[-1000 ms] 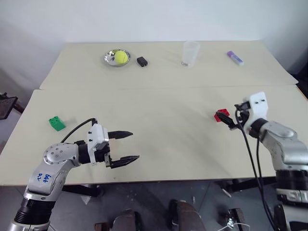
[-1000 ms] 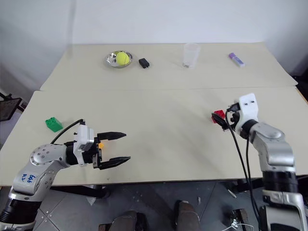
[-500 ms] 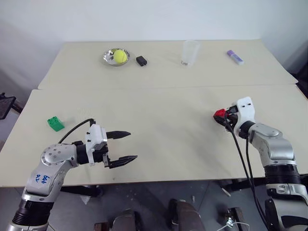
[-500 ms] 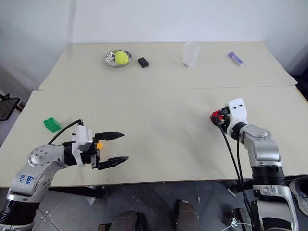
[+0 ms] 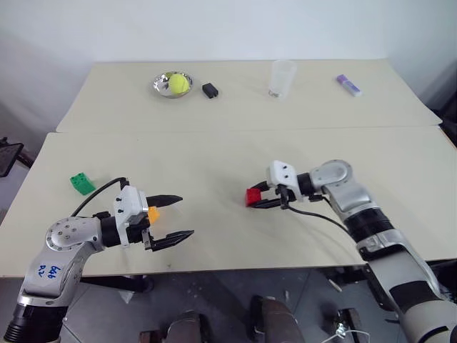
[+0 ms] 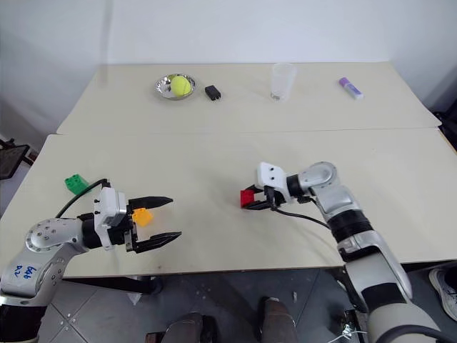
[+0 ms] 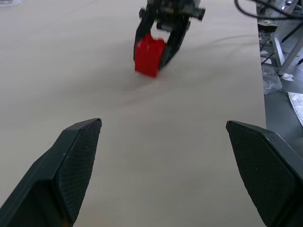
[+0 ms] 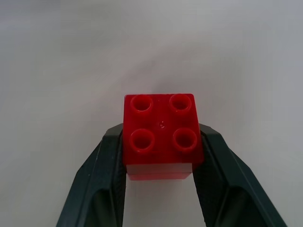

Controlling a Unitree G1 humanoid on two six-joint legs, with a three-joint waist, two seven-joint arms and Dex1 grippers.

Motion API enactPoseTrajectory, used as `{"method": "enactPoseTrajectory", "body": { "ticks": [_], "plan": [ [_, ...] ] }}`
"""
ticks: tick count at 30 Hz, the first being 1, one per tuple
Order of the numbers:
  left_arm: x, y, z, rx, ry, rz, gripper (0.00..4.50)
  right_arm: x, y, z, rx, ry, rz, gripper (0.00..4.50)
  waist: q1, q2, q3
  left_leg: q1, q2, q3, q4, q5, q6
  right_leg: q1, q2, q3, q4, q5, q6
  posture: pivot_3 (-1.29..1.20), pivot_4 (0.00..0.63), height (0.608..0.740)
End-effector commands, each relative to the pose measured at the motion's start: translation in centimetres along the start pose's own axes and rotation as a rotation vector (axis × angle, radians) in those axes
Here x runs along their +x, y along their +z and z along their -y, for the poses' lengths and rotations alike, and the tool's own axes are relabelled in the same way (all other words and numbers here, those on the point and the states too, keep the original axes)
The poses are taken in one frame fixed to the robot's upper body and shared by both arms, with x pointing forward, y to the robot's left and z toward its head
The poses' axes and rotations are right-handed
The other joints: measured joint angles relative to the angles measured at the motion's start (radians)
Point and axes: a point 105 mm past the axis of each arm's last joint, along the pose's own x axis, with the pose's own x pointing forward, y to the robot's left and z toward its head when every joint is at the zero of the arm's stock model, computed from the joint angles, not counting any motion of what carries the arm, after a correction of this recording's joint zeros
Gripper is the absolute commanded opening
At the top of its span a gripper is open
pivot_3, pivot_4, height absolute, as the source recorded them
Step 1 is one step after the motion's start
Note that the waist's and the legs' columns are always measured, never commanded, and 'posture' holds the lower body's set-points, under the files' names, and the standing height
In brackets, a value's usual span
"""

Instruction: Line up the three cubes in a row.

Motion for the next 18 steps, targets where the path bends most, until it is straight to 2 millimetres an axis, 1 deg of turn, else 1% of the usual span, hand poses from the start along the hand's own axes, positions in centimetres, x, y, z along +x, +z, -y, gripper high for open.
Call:
{"method": "enactPoseTrajectory", "body": {
  "ticks": [1,5,7,9,12,13,14,15,17,18],
  "plan": [
    [-0.9,1.0,0.2,0.035,0.029,0.001,4.5,0.1,-0.2,0.1,-0.001,0.019,0.0,1.51,0.0,0.0,0.0,0.0,0.0,0.0,0.0,0.0,0.0,0.0,0.0,0.0,0.0,0.0,0.0,0.0,0.15,0.74],
    [-1.7,0.7,0.4,0.029,0.052,-0.013,4.5,0.6,-0.5,-0.1,0.018,0.041,0.003,1.51,-0.002,0.0,0.0,0.001,0.001,0.0,0.0,0.0,0.0,0.0,0.0,0.001,0.001,0.0,0.0,0.0,0.15,0.74],
    [-2.2,0.9,0.2,0.009,0.082,0.004,4.5,0.5,-0.1,0.2,0.01,0.023,0.029,2.23,-0.003,0.0,0.0,0.001,0.001,0.0,0.0,0.0,0.0,0.0,0.0,0.001,0.001,0.0,0.0,0.0,0.15,0.74],
    [-3.0,1.5,-0.1,-0.021,0.136,0.045,4.5,0.0,0.4,0.7,-0.016,-0.011,0.061,2.75,-0.003,0.0,0.0,0.001,0.001,0.0,0.0,0.0,0.0,0.0,0.0,0.001,0.001,0.0,0.0,0.0,0.15,0.74],
    [-5.5,2.5,-0.9,-0.052,0.299,0.117,4.5,-2.4,1.9,1.1,-0.064,-0.089,0.179,3.76,-0.002,0.001,0.0,0.0,0.001,0.0,0.0,0.0,0.0,0.0,0.0,0.001,0.001,0.0,0.0,0.0,0.15,0.74],
    [-6.5,2.3,-1.1,-0.057,0.353,0.121,4.5,-3.2,2.2,0.8,-0.089,-0.097,0.22,4.13,-0.002,0.001,0.0,0.0,0.002,-0.001,0.0,0.0,-0.001,0.0,0.0,0.001,0.001,0.0,0.0,0.0,0.15,0.74],
    [-7.3,2.1,-1.1,-0.064,0.392,0.121,4.5,-3.8,2.5,0.5,-0.11,-0.104,0.256,4.4,-0.002,0.001,0.0,0.001,0.002,-0.001,0.0,-0.001,-0.001,0.0,0.0,0.001,0.001,0.0,0.0,0.0,0.15,0.74],
    [-8.3,1.7,-1.0,-0.077,0.436,0.118,4.5,-4.5,2.8,0.1,-0.117,-0.105,0.306,4.46,-0.001,0.001,0.0,0.001,0.002,-0.001,0.0,-0.001,-0.001,0.0,0.0,0.0,0.0,0.0,0.0,0.0,0.15,0.74],
    [-11.4,0.6,-1.0,-0.102,0.569,0.14,4.5,-6.0,3.3,-1.0,-0.118,-0.1,0.413,4.46,-0.001,0.001,0.0,0.001,0.002,-0.001,0.0,-0.001,-0.001,0.0,0.0,0.0,0.0,0.0,0.0,0.0,0.15,0.74],
    [-12.9,-0.3,-0.8,-0.129,0.626,0.124,4.5,-6.5,3.5,-1.5,-0.11,-0.102,0.462,4.46,-0.002,0.0,0.0,0.001,0.002,-0.001,0.0,-0.002,-0.001,0.0,0.0,0.0,0.0,0.0,0.0,0.0,0.15,0.74]
  ]
}}
